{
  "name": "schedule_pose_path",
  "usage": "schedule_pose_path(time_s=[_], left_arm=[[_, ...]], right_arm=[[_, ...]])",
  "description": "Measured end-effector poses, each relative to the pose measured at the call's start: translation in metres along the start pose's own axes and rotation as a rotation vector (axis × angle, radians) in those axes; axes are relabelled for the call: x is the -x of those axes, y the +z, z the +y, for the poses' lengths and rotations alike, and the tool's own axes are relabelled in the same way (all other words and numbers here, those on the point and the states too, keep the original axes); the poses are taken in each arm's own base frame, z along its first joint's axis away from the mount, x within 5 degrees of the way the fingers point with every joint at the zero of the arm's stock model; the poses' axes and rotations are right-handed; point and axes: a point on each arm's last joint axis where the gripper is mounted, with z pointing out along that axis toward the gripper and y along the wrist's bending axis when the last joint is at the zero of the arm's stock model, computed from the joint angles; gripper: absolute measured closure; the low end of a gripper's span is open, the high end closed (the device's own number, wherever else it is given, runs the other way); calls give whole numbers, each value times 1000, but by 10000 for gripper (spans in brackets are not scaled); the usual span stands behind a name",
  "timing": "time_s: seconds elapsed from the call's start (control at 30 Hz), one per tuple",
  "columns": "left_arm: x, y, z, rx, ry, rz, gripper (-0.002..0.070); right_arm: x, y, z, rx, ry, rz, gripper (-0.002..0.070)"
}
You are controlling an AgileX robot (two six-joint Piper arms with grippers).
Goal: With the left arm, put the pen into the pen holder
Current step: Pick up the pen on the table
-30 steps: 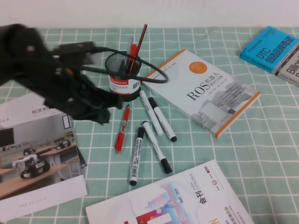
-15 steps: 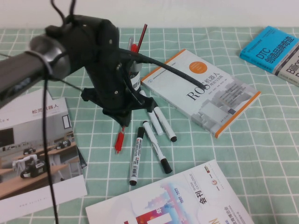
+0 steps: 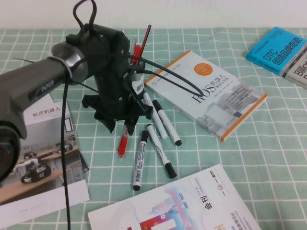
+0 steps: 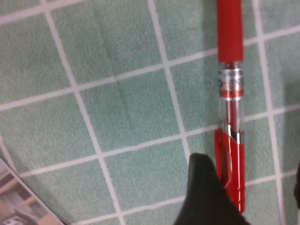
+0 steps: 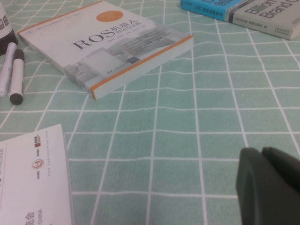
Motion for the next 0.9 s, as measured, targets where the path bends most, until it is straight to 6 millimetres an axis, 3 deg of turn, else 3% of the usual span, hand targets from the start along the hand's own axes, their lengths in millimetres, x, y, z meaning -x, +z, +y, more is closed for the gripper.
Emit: schedule_pose_path(time_s=[0.53,0.77,0.9], left_arm=[[7,33,-2,4,-32,19,349],[10,35,-2,27,-3,-12,371],[10,35,-4,58,28,-33,419]], right_arm=[[0,0,0,0,0,0,698],[0,0,0,0,0,0,698],[0,0,0,0,0,0,698]])
